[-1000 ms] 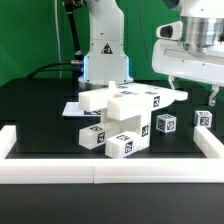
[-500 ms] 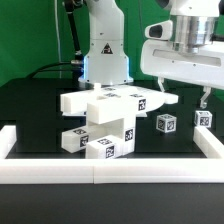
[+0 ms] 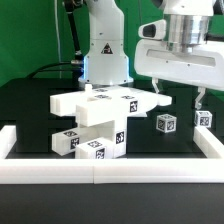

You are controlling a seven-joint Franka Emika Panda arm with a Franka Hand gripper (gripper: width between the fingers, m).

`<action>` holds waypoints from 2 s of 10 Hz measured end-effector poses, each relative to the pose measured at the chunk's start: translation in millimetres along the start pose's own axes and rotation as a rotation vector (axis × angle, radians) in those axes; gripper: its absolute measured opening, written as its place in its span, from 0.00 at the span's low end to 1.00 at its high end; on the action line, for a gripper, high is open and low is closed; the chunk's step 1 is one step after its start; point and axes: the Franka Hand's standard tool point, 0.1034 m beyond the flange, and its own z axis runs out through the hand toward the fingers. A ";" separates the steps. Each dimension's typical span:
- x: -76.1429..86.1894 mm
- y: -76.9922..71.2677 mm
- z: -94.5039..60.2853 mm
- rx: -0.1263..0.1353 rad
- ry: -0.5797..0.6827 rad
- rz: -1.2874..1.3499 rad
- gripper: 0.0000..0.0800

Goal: Assemble chair

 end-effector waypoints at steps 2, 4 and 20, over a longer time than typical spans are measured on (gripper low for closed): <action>-25.4 -5.5 0.8 -0.004 -0.006 0.040 0.81; -57.1 -8.1 7.5 -0.012 -0.003 0.042 0.81; -90.5 -23.4 14.5 0.024 0.038 -0.152 0.81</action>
Offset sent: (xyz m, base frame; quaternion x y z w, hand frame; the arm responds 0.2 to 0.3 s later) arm -0.0429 0.0409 -0.0107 0.0080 0.0209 0.0551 0.9982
